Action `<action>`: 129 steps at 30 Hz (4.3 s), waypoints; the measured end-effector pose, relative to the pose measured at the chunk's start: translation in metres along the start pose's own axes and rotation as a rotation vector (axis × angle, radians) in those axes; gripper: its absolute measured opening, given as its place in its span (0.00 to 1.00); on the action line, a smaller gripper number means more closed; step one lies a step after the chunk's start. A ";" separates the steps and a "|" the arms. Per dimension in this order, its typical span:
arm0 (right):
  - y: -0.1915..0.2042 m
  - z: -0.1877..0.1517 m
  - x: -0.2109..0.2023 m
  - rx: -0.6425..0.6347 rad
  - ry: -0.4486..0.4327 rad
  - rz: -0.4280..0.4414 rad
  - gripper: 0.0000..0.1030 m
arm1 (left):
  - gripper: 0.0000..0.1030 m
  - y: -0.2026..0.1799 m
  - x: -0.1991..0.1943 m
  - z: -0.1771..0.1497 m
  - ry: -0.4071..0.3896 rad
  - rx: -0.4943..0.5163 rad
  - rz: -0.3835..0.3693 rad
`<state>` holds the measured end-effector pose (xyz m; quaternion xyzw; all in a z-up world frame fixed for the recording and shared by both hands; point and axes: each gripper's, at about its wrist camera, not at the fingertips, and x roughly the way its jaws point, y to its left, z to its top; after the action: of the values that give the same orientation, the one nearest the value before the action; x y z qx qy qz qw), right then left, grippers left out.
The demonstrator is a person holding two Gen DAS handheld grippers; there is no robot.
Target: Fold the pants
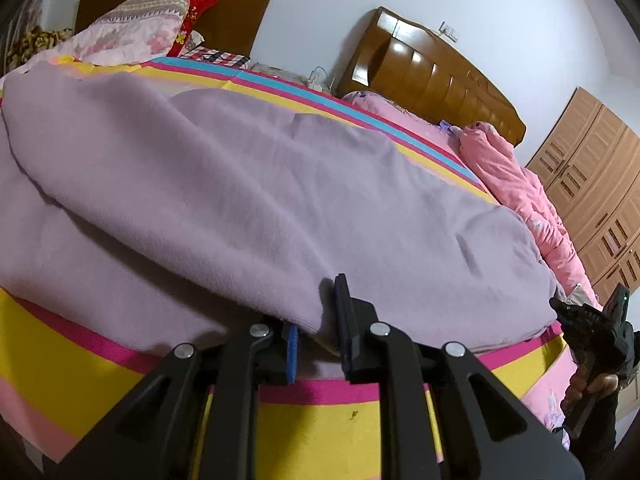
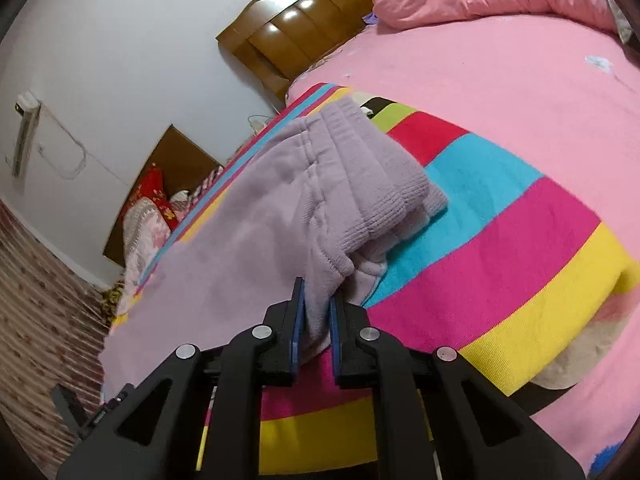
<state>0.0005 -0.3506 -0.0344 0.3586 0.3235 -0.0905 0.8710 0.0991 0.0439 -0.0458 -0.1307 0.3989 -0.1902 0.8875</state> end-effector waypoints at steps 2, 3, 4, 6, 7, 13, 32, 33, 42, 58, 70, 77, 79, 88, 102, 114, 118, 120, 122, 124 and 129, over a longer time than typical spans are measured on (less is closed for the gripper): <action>0.001 0.001 0.000 -0.001 0.008 -0.008 0.08 | 0.17 0.001 0.000 -0.001 -0.003 -0.009 -0.008; 0.000 0.003 -0.001 0.006 0.016 -0.004 0.09 | 0.17 0.000 0.000 -0.001 -0.003 -0.009 -0.007; 0.001 0.003 -0.001 0.010 0.022 -0.003 0.13 | 0.18 0.000 0.000 0.000 -0.001 -0.011 -0.010; 0.004 0.004 -0.009 0.018 0.032 -0.026 0.24 | 0.37 0.001 -0.001 0.000 0.001 -0.019 -0.028; 0.008 0.004 -0.015 0.011 0.024 -0.062 0.36 | 0.46 0.002 -0.004 0.001 -0.005 -0.027 -0.038; 0.056 0.005 -0.049 -0.207 -0.116 -0.167 0.42 | 0.72 0.019 -0.019 0.011 -0.079 -0.087 0.013; 0.362 -0.170 0.095 -1.155 0.315 0.442 0.42 | 0.76 0.142 -0.071 0.037 -0.234 -0.431 0.064; 0.373 -0.179 0.101 -1.218 0.310 0.438 0.41 | 0.77 0.146 -0.075 0.039 -0.241 -0.435 0.068; 0.407 -0.207 0.145 -1.413 0.297 0.345 0.03 | 0.83 0.177 -0.093 0.046 -0.183 -0.430 0.061; 0.422 -0.145 0.129 -1.065 0.354 0.543 0.03 | 0.07 0.240 -0.038 0.119 -0.241 -0.603 -0.213; 0.398 -0.202 0.127 -1.263 0.524 0.542 0.06 | 0.10 0.183 -0.099 0.067 -0.214 -0.277 0.190; 0.379 -0.179 0.098 -1.200 0.501 0.553 0.48 | 0.69 0.202 -0.086 0.060 -0.224 -0.340 0.139; 0.369 -0.170 0.087 -1.170 0.492 0.560 0.48 | 0.68 0.202 -0.081 0.062 -0.222 -0.334 0.162; 0.361 -0.168 0.093 -1.114 0.523 0.565 0.49 | 0.30 0.211 -0.087 0.051 -0.225 -0.347 0.203; 0.444 -0.178 0.129 -1.187 0.624 0.741 0.52 | 0.89 0.242 -0.125 0.046 -0.329 -0.522 0.083; 0.651 -0.179 0.260 -1.303 0.621 0.804 0.52 | 0.72 0.304 -0.138 0.087 -0.429 -0.580 0.311; 0.697 -0.218 0.307 -1.419 0.724 0.739 0.50 | 0.68 0.314 -0.126 0.098 -0.393 -0.598 0.338; 0.703 -0.240 0.323 -1.480 0.773 0.694 0.49 | 0.68 0.321 -0.125 0.100 -0.388 -0.613 0.349; 0.703 -0.256 0.335 -1.509 0.831 0.670 0.42 | 0.68 0.328 -0.125 0.100 -0.383 -0.627 0.354; 0.699 -0.263 0.340 -1.535 0.838 0.649 0.41 | 0.68 0.333 -0.121 0.100 -0.367 -0.635 0.350; 0.694 -0.256 0.343 -1.486 0.818 0.660 0.28 | 0.50 0.340 -0.116 0.104 -0.340 -0.649 0.372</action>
<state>0.4086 0.3533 0.0066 -0.2167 0.4633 0.5295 0.6767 0.1863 0.4071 -0.0327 -0.3589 0.3027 0.1336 0.8727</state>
